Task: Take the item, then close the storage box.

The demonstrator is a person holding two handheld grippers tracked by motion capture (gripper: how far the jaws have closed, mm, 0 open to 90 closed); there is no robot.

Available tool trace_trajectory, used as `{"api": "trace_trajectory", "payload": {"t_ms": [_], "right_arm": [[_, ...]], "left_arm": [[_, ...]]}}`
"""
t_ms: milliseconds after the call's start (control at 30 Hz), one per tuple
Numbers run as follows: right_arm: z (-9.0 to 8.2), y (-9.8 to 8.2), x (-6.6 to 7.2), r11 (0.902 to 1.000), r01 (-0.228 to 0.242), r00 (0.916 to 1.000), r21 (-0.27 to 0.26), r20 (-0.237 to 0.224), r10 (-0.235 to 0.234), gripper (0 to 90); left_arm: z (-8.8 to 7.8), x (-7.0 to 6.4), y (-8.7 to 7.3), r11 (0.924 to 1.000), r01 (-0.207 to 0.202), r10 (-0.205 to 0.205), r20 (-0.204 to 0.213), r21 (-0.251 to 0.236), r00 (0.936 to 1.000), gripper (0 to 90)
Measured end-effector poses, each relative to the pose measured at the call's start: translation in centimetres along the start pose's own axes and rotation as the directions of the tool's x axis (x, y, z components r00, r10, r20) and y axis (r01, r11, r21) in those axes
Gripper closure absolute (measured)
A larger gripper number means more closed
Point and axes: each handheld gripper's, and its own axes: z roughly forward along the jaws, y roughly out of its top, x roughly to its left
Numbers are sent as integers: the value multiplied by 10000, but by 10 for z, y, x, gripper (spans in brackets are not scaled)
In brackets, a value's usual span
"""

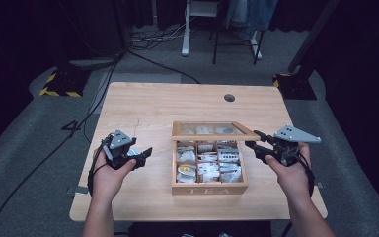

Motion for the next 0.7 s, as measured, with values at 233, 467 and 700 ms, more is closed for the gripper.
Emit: {"api": "trace_trajectory", "payload": {"t_ms": [233, 467, 700], "right_arm": [[-7, -2, 4, 9964, 340, 9992, 773, -238, -323, 562], [-13, -5, 9, 9870, 599, 9981, 1491, -209, -575, 562], [-21, -7, 14, 9741, 786, 9962, 2121, -524, -690, 562]], "left_arm": [[9, -2, 0, 9983, -171, 159, 216, 559, 9996, 296], [36, -5, -10, 9852, -239, 219, 135, 1698, 9997, 291], [60, -13, -20, 9554, -553, 511, 222, 2902, 9984, 285]]}}
